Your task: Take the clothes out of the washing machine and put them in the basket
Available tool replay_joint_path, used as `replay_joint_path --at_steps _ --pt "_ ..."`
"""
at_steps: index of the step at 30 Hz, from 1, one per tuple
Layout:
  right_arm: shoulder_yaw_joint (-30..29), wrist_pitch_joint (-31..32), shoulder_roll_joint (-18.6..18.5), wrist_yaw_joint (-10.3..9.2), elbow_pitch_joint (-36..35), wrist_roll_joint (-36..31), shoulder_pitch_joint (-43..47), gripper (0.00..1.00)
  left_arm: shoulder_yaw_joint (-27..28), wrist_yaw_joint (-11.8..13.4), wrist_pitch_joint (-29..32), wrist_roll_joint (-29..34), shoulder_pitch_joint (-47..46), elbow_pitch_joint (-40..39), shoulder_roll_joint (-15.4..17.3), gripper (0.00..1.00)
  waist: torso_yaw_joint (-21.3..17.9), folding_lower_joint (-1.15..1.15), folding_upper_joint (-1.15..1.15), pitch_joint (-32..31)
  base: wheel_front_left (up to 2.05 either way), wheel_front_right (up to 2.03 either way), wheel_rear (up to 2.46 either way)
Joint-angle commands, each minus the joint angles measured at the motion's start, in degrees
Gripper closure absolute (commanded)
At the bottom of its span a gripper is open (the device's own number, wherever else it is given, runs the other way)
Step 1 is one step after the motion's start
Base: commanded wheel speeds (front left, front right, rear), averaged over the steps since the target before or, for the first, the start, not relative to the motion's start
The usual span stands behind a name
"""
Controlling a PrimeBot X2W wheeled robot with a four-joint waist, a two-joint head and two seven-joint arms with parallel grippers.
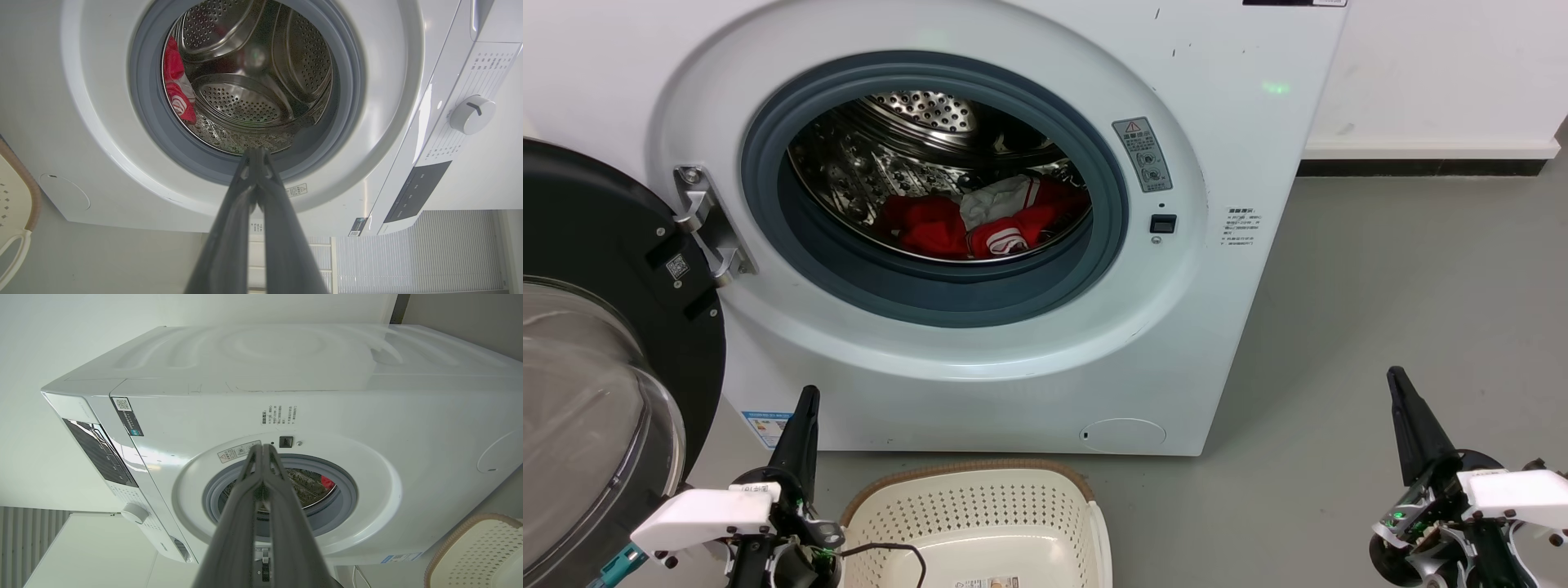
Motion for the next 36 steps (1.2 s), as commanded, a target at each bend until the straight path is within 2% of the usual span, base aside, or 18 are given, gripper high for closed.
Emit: replay_joint_path --at_steps 1,21,22,36 --pt "0.03 0.04 0.17 0.0 0.07 -0.26 -0.68 1.0 0.12 -0.12 0.12 -0.14 -0.33 -0.01 -0.03 1.0 0.0 0.0 0.0 0.0 0.0 0.0 0.0" --pt "0.04 0.05 0.17 0.0 0.07 -0.26 -0.68 1.0 0.12 -0.12 0.12 -0.14 -0.33 -0.01 -0.03 1.0 0.0 0.0 0.0 0.0 0.0 0.0 0.0" --pt "0.0 -0.01 0.01 0.0 0.07 0.01 0.02 0.0 -0.01 0.01 0.0 0.0 0.02 0.08 0.0 0.0 0.0 0.0 0.0 0.0 0.0 0.0 0.0" --pt "1.54 -3.42 0.03 0.0 -1.61 -3.47 0.72 0.0 -3.11 0.01 -3.43 2.19 -0.66 -0.72 -0.03 0.0 -0.01 0.0 0.0 0.17 0.0 0.0 0.0"
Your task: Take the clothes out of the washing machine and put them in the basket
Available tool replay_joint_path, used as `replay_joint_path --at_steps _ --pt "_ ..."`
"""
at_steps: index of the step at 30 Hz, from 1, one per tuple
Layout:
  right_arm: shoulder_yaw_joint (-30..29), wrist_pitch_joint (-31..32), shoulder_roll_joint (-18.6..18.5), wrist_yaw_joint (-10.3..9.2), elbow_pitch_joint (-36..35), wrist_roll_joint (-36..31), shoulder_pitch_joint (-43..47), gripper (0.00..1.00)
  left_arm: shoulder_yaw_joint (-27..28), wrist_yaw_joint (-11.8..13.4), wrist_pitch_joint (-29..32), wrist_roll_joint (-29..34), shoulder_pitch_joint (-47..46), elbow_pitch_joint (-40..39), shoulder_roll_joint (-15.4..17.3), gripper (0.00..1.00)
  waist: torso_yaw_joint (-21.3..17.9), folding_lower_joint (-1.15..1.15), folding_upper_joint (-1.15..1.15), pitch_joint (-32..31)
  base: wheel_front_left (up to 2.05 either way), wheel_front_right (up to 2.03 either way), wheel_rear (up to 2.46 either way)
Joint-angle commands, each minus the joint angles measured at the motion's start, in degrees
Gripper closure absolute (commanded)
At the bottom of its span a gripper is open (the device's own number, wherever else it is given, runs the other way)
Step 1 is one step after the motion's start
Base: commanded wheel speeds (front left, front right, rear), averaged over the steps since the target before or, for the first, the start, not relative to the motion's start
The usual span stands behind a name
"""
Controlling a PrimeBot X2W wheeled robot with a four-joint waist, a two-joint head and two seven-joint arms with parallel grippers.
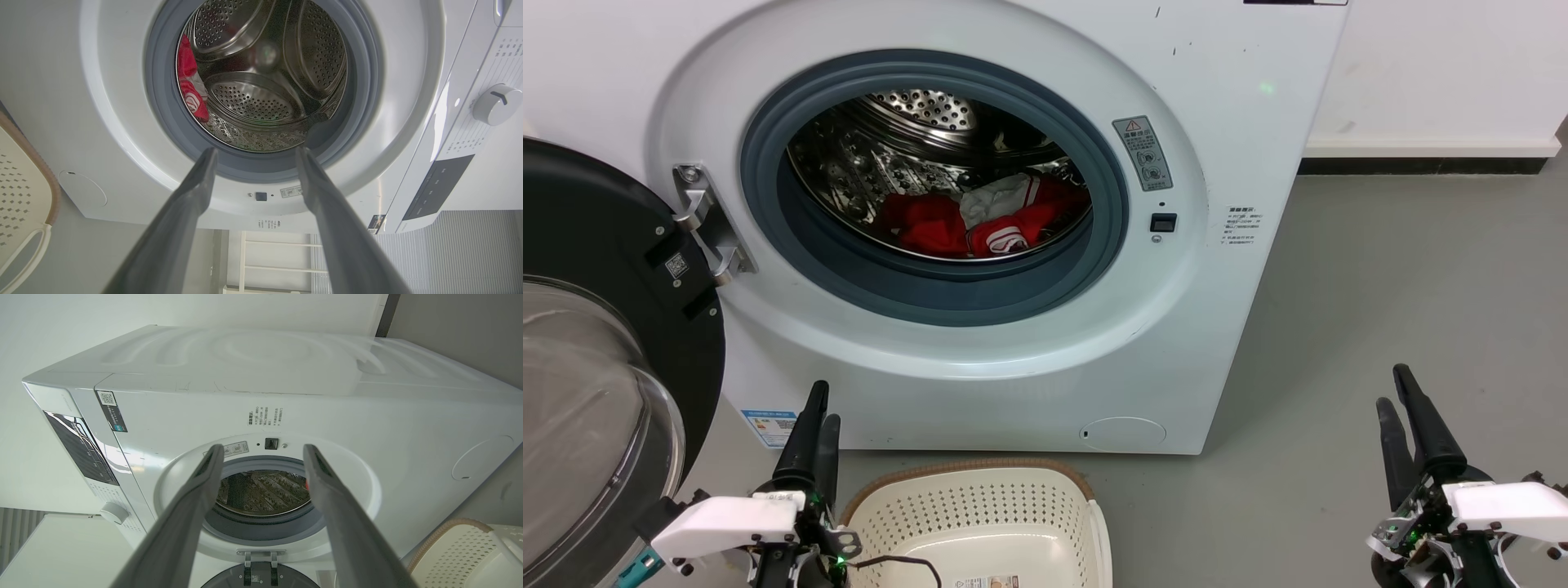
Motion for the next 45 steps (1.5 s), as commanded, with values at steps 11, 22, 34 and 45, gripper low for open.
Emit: replay_joint_path --at_steps 11,22,34,45 --pt "0.15 -3.15 -0.15 0.0 -4.27 -14.21 -0.59 0.0 -1.6 -0.01 -3.12 12.66 -2.44 -4.7 0.19 0.0 0.01 0.0 0.0 0.18 0.0 0.0 0.0" --pt "0.84 -5.65 -0.16 0.0 -6.74 -30.77 0.18 0.0 -3.78 -0.01 -5.62 26.18 -2.55 -6.3 0.2 0.0 0.02 0.0 0.0 0.22 0.0 0.0 0.0" --pt "0.92 -8.05 -0.16 0.0 -7.27 -45.14 0.92 0.0 -6.2 0.6 -8.02 39.96 -3.13 -6.14 0.21 0.0 0.01 0.0 0.0 0.25 0.0 0.0 0.0" --pt "0.98 -10.02 -0.16 0.0 -7.14 -55.75 1.03 0.0 -8.28 2.18 -10.01 49.92 -3.68 -5.76 0.22 0.0 -0.07 0.0 0.0 0.36 0.0 0.0 0.0"
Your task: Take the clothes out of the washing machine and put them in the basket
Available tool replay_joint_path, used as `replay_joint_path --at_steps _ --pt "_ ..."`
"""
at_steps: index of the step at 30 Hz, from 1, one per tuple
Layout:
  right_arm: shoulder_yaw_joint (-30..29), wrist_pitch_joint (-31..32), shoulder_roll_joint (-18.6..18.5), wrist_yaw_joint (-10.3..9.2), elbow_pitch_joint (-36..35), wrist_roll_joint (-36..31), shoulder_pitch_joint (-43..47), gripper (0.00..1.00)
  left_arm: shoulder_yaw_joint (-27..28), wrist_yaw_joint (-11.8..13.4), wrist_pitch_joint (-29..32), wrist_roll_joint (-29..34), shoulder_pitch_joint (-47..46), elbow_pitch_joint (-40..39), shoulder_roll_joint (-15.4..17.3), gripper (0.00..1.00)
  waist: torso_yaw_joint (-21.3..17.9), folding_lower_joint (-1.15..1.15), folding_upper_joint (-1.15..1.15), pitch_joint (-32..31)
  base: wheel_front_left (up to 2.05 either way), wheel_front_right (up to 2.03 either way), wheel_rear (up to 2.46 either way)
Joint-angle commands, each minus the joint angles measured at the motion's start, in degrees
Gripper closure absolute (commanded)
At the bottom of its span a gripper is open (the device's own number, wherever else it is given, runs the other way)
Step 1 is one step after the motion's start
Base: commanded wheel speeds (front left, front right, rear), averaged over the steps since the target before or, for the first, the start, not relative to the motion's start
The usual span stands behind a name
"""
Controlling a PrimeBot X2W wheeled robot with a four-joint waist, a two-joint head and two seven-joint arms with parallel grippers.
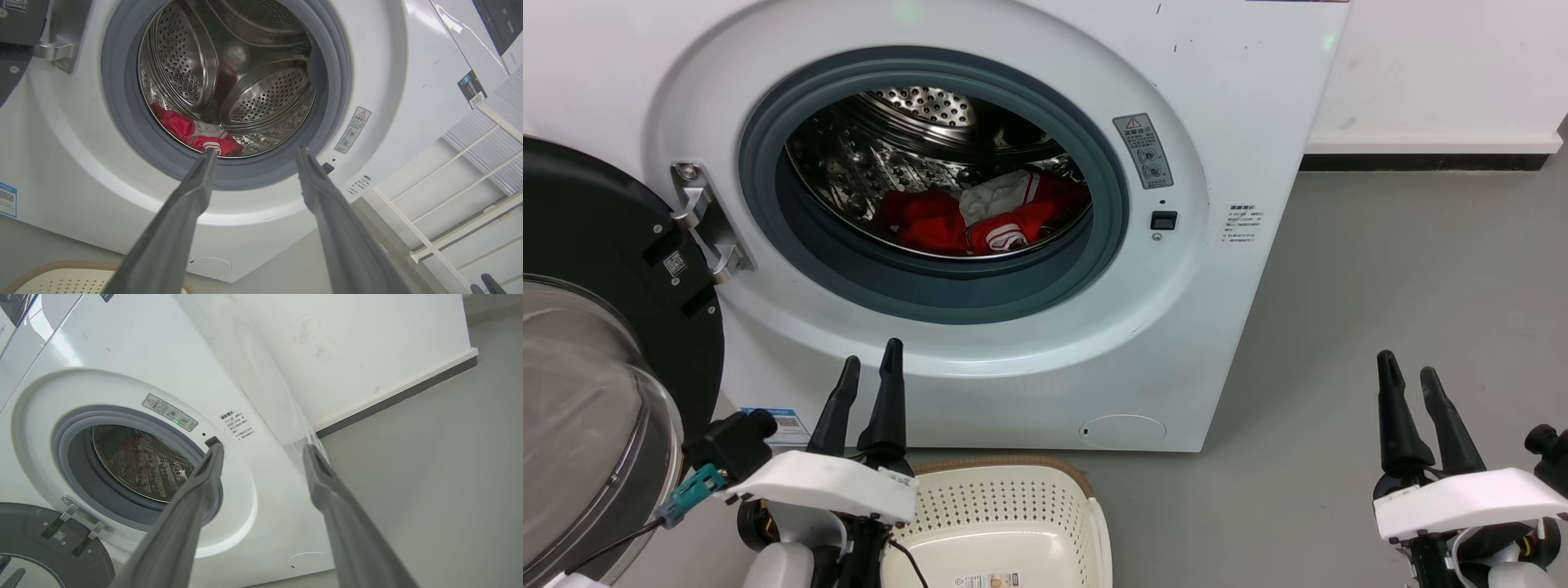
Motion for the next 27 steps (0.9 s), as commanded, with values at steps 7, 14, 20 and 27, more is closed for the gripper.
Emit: replay_joint_path --at_steps 7,14,20,27 --pt "0.23 -1.65 -0.24 0.0 -0.47 -7.02 -0.19 0.0 -1.46 0.78 -1.61 6.63 -1.55 -0.3 0.17 0.0 0.08 0.0 0.0 0.01 0.0 0.0 0.0" --pt "0.22 -2.71 -0.24 0.0 0.13 -12.05 -0.09 0.0 -2.45 1.14 -2.7 11.31 -1.64 0.07 0.17 0.0 0.18 0.0 0.0 0.07 0.0 0.0 0.0" --pt "0.25 -3.6 -0.23 0.0 0.51 -15.84 -0.14 0.0 -3.28 1.61 -3.54 15.13 -1.75 0.49 0.18 0.0 0.31 0.0 0.0 0.11 0.0 0.0 0.0" --pt "0.36 -4.39 -0.24 0.0 0.74 -19.41 -0.18 0.0 -3.89 2.0 -4.4 18.92 -1.83 1.2 0.18 0.0 0.42 0.0 0.0 0.15 0.0 0.0 0.0"
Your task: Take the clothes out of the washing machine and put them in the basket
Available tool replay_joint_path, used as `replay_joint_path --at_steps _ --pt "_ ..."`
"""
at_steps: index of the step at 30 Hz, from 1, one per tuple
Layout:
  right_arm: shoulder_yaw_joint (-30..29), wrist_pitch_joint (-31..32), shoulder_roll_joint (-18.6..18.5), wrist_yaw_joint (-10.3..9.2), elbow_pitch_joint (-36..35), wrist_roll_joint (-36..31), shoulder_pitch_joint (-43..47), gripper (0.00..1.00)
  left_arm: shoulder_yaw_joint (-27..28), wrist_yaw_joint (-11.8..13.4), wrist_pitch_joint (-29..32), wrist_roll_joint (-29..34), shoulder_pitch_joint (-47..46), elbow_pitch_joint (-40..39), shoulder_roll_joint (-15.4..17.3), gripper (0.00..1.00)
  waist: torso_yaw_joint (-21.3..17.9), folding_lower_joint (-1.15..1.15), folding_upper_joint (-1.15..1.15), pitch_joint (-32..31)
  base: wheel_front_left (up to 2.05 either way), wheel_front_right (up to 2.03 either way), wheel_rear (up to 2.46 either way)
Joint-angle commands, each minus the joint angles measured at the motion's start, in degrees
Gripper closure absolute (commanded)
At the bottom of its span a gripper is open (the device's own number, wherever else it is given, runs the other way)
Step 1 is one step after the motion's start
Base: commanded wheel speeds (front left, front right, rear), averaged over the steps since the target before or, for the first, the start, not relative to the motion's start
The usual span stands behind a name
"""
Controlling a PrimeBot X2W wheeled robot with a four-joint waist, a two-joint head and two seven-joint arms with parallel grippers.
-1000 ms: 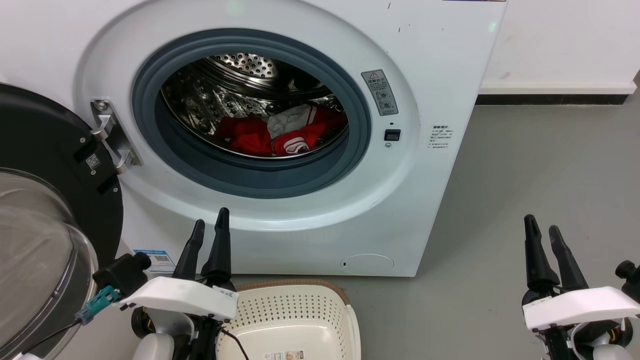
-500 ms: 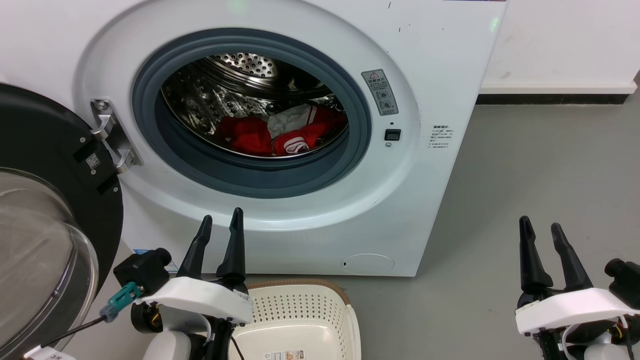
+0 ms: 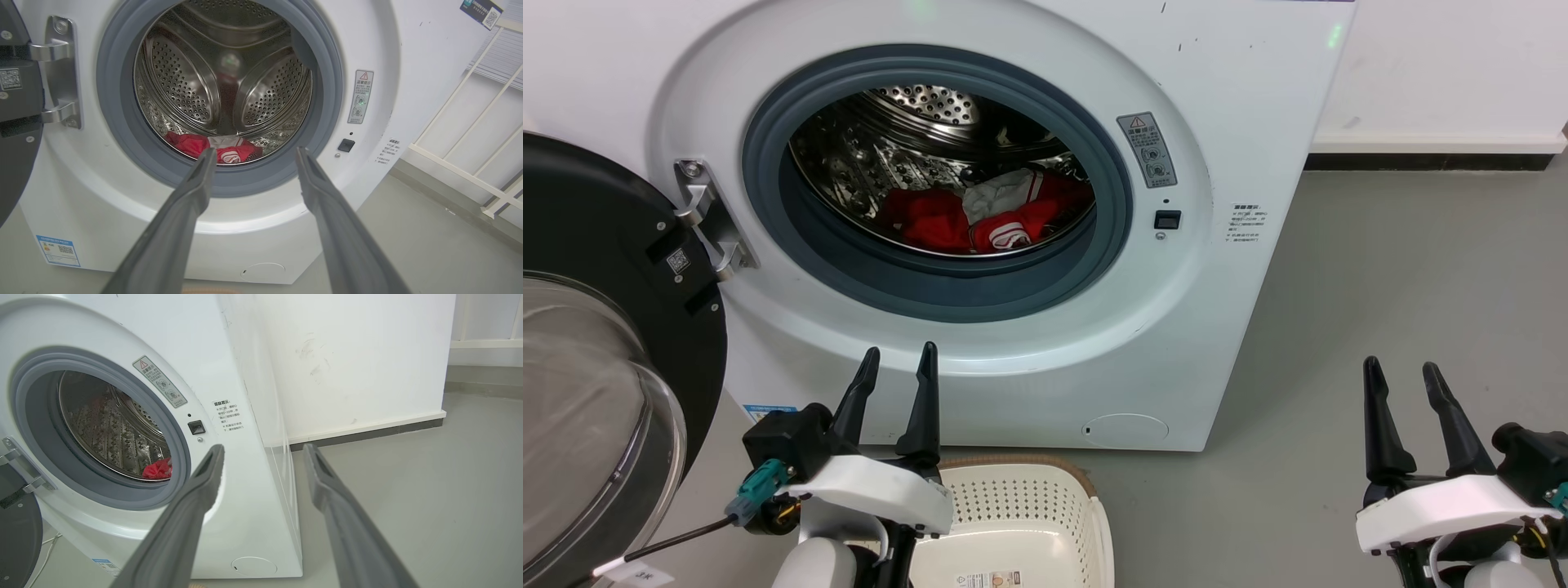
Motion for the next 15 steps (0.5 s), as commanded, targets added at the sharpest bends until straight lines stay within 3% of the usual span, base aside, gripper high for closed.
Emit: replay_joint_path --at_steps 1,15 --pt "0.1 -0.54 -0.22 0.0 -0.29 -1.49 -0.19 0.0 -0.27 0.23 -0.45 1.37 -1.03 -0.15 0.15 0.0 0.01 0.0 0.0 0.02 0.0 0.0 0.0" --pt "0.28 -2.23 -0.23 -0.01 0.05 -8.85 -0.45 0.0 -1.28 1.06 -2.31 8.4 -1.18 1.18 0.15 0.0 0.07 0.0 0.0 0.46 0.0 0.0 0.0"
